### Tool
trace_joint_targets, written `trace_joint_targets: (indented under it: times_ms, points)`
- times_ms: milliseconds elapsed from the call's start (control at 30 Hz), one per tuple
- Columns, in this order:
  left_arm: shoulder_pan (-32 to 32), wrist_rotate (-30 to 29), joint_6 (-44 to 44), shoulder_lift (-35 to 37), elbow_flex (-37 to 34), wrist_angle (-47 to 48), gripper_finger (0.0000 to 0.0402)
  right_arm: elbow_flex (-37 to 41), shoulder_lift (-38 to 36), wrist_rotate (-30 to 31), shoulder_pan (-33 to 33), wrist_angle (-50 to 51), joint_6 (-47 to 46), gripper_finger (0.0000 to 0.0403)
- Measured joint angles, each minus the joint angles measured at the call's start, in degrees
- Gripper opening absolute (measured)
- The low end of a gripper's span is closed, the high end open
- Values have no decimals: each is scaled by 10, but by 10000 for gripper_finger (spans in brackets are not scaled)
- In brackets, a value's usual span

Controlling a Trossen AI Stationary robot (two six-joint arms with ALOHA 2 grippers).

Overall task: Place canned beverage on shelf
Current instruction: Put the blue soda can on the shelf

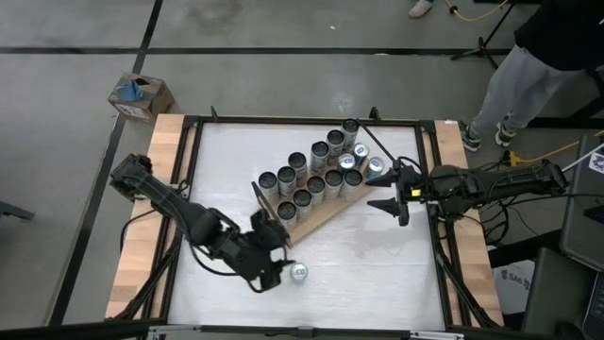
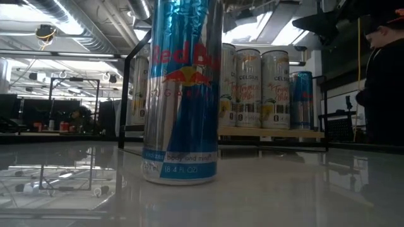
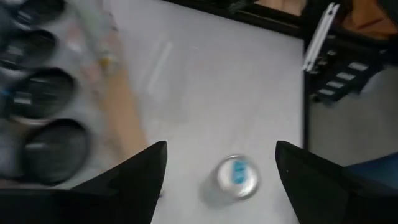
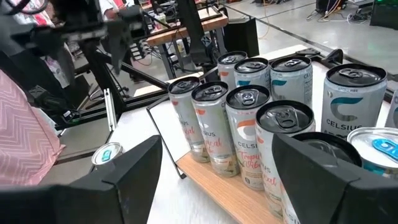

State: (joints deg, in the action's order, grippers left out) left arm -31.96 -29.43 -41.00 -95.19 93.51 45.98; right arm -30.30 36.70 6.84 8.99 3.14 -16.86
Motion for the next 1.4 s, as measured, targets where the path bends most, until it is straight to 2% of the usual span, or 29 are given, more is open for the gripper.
trace_joint_targets:
  times_ms: [333,467,567,667,767,933,1067,1233,1400]
  points:
    - [-24,-88,28,78,0,168,289,0,0,-1,0,0,0,294]
    - [-22,-99,49,102,0,199,289,0,0,-19,0,-5,0,298]
    - [-16,-100,72,124,-7,201,289,0,0,-19,0,-6,0,323]
    - [-10,-104,78,159,-45,166,289,0,0,-19,0,-7,-8,366]
    - [-9,-105,98,208,-115,103,289,0,0,-19,0,-20,-61,394]
    - [2,-93,133,313,-253,-18,289,0,8,-11,0,-64,-98,374]
    - [33,-69,203,399,-350,-104,289,-1,34,20,1,-124,-98,362]
    - [107,26,291,510,-456,-198,289,-1,96,37,1,-198,-99,361]
    - [176,93,353,612,-535,-232,289,-1,183,60,26,-297,-113,360]
